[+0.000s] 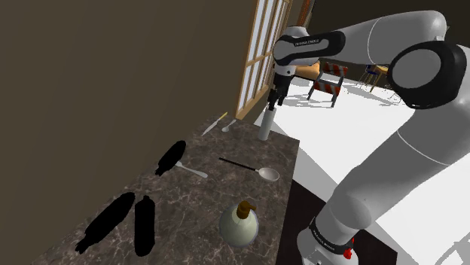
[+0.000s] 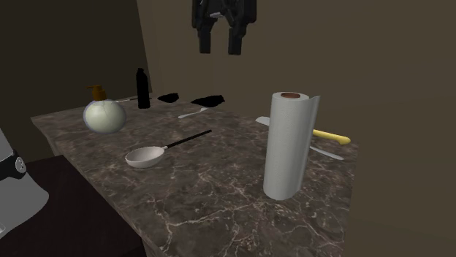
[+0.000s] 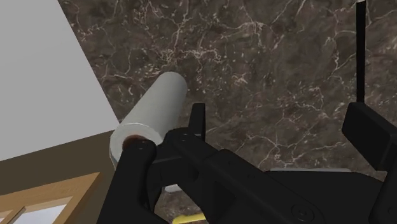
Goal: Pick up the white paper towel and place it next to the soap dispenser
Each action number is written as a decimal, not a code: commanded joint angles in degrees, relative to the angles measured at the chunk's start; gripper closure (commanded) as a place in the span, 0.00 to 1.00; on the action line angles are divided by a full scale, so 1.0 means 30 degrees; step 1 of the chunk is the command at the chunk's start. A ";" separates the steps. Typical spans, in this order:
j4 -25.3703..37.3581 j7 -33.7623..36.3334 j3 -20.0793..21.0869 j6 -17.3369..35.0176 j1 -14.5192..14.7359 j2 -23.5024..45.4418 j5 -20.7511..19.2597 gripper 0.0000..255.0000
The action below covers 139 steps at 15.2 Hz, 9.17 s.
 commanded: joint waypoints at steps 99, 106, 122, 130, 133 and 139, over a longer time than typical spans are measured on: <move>0.6264 0.2201 0.1193 -0.7708 0.1267 -0.1425 0.0992 1.00; 0.3002 0.5262 0.3386 -0.8060 0.1997 -0.5092 0.1068 1.00; -0.0226 1.2181 0.8922 -0.9644 0.3635 -1.0237 0.4206 1.00; 0.0138 1.5865 1.1969 -1.0187 0.4436 -1.1022 0.6475 1.00; 0.0600 1.7289 1.3179 -1.0288 0.4654 -1.0992 0.7317 1.00; 0.2053 2.0217 1.5748 -1.0305 0.4878 -1.0399 0.8828 1.00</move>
